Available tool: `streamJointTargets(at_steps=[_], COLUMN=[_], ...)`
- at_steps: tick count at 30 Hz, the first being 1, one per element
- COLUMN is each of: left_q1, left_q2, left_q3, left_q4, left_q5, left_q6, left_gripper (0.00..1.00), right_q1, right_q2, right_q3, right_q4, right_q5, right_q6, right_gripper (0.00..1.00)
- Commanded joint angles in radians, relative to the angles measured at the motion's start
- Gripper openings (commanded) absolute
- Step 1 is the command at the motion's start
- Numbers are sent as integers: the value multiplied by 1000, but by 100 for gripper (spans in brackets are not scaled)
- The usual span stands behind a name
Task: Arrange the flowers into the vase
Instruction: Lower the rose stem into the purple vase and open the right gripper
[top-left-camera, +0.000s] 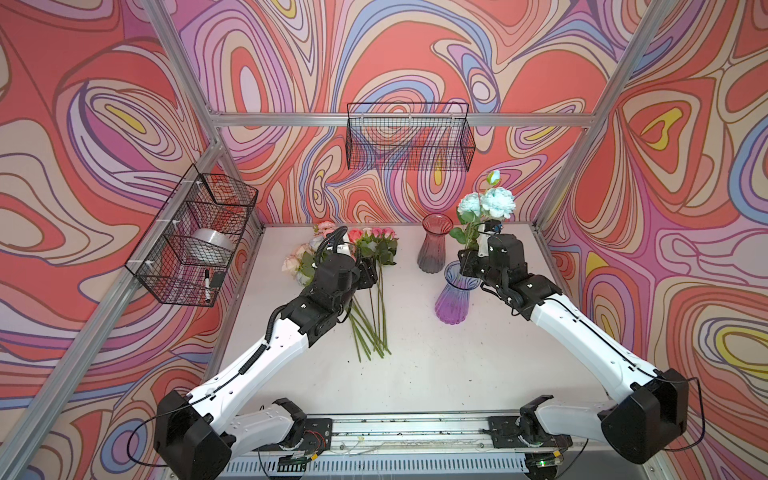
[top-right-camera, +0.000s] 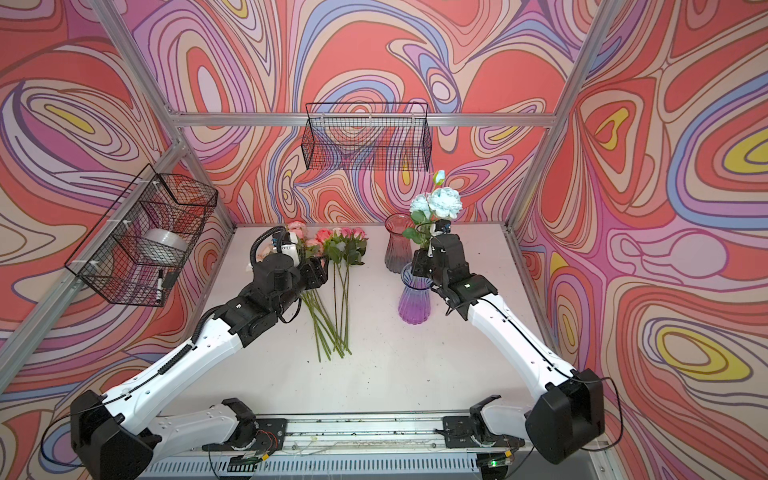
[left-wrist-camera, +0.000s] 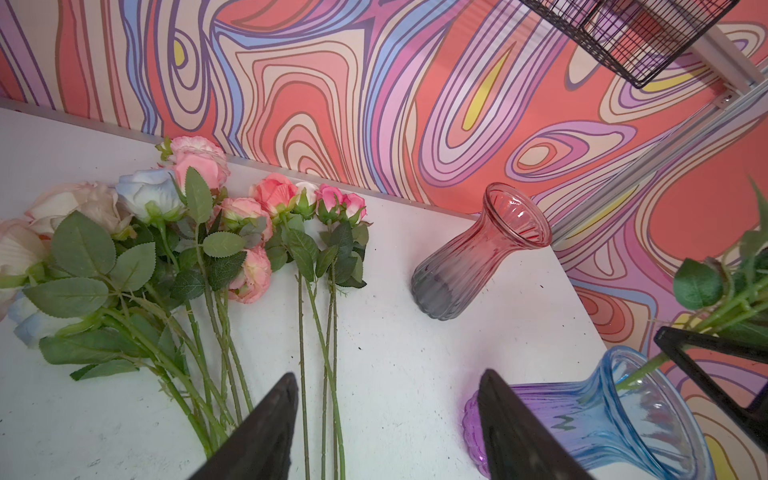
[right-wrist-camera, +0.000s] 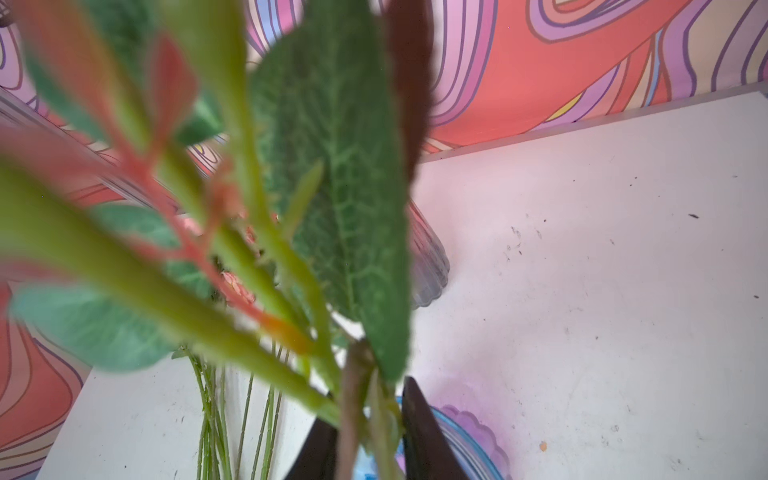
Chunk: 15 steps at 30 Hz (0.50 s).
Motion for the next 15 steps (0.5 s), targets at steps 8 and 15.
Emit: streamJointTargets(at_steps=[8,15], left_q1=[-3,-3], left_q2=[18,28], left_q3=[8,13], left_q4=[-17,-23], left_q5=[14,22], left_q6=[-19,-19], left_gripper=[69,69], right_q1=[-2,-1], right_q2=[-30,-50], right_q3=[-8,0], right_q4=[-77,-108], right_q5=[-21,-16], right_q6=[-1,-21], right_gripper=[39,48])
